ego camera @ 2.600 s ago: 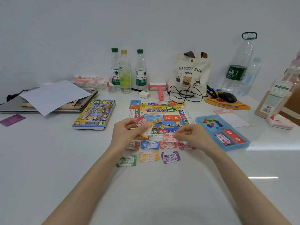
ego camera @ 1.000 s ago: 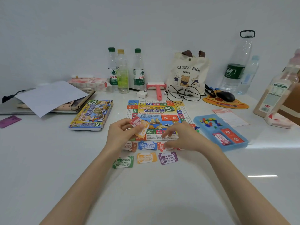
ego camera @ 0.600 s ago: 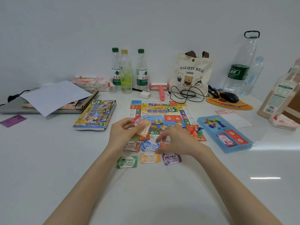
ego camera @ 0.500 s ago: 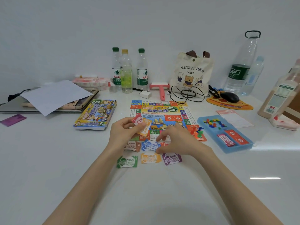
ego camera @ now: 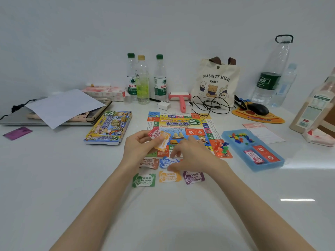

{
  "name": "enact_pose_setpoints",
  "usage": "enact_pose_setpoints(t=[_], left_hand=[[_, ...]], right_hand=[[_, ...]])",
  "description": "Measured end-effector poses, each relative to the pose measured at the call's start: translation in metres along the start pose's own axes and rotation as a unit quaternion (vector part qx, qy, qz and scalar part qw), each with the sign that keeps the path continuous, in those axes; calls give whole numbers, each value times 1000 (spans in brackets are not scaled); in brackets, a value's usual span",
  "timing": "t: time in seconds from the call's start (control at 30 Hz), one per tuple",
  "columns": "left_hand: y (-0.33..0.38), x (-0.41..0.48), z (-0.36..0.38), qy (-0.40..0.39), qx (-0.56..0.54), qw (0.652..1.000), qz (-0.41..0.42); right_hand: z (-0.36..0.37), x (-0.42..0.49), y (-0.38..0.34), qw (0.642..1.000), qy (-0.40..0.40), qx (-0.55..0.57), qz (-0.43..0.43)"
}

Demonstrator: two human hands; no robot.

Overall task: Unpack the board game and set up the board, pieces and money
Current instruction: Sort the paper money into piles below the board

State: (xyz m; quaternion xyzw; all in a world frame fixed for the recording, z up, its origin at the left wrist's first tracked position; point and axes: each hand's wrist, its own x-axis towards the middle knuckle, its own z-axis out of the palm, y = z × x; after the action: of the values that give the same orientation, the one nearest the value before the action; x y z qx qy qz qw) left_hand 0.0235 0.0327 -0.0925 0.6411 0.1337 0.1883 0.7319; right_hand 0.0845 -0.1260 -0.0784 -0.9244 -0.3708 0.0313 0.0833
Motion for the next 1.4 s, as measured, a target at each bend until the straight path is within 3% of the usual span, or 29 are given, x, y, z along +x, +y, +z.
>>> enact_pose_setpoints(t=[1.2, 1.3, 1.4], left_hand=[[2, 1, -2, -1, -26, 1000, -5], [2, 1, -3, -3, -22, 1000, -8], [1, 1, -4, -5, -24, 1000, -19]], right_hand=[[-5, 3, 0, 999, -18, 43, -19], [-9, -1, 6, 995, 14, 93, -15], [-11, -7, 7, 966, 100, 240, -1]])
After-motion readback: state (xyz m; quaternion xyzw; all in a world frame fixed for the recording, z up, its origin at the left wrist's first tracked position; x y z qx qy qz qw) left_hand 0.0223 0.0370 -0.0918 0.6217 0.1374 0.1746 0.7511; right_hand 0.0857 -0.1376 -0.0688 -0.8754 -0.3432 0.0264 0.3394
